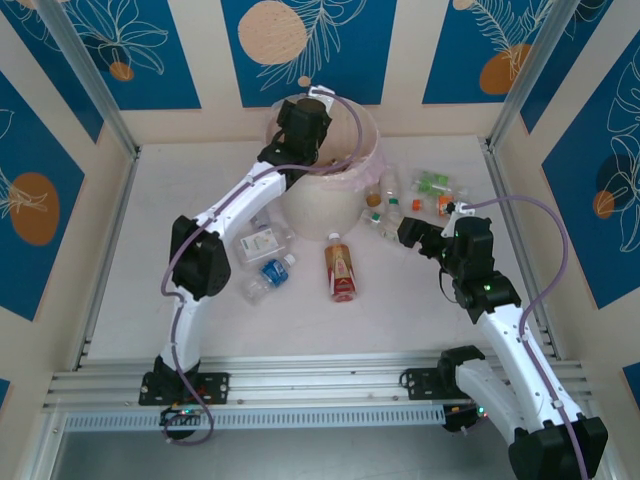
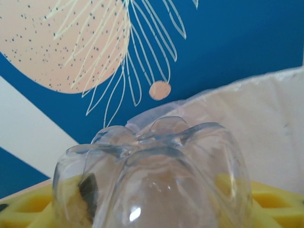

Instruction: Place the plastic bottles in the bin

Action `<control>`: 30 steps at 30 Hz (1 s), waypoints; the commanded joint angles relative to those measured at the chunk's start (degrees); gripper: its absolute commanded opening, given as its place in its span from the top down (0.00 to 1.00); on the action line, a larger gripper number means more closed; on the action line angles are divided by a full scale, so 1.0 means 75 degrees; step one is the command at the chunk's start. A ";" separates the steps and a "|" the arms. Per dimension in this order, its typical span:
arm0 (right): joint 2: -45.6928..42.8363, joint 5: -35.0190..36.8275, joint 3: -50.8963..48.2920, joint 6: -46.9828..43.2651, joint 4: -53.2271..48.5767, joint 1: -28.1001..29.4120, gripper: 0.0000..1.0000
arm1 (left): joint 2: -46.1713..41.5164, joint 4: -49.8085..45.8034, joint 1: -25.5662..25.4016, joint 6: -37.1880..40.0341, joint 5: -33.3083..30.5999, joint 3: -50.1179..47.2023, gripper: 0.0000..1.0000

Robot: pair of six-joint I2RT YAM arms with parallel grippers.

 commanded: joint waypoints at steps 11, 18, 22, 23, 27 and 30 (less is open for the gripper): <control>-0.0007 -0.0034 0.0196 -0.0081 -0.0017 -0.0121 0.00 | 0.0101 -0.2536 0.0024 -0.1373 -0.0006 0.2499 0.07; 0.0325 -0.0226 0.0245 -0.0016 -0.0218 -0.0310 0.01 | -0.0307 -0.3942 0.0027 -0.2370 0.1516 0.3148 0.00; 0.0854 -0.0702 0.0334 -0.0099 -0.0467 -0.0624 0.01 | -0.0779 -0.4473 0.0060 -0.2792 0.2685 0.3071 0.00; 0.1017 -0.0815 0.0399 -0.0166 -0.0563 -0.0689 0.00 | -0.0908 -0.4575 0.0067 -0.2899 0.2882 0.3001 0.00; 0.1949 -0.1298 0.0828 -0.0565 -0.1025 -0.0847 0.01 | -0.1824 -0.4210 0.0064 -0.3239 0.3531 0.1732 0.00; 0.2646 -0.1362 0.1114 -0.0699 -0.1158 -0.0869 0.00 | -0.2664 -0.3317 0.0064 -0.3303 0.3628 0.0246 0.00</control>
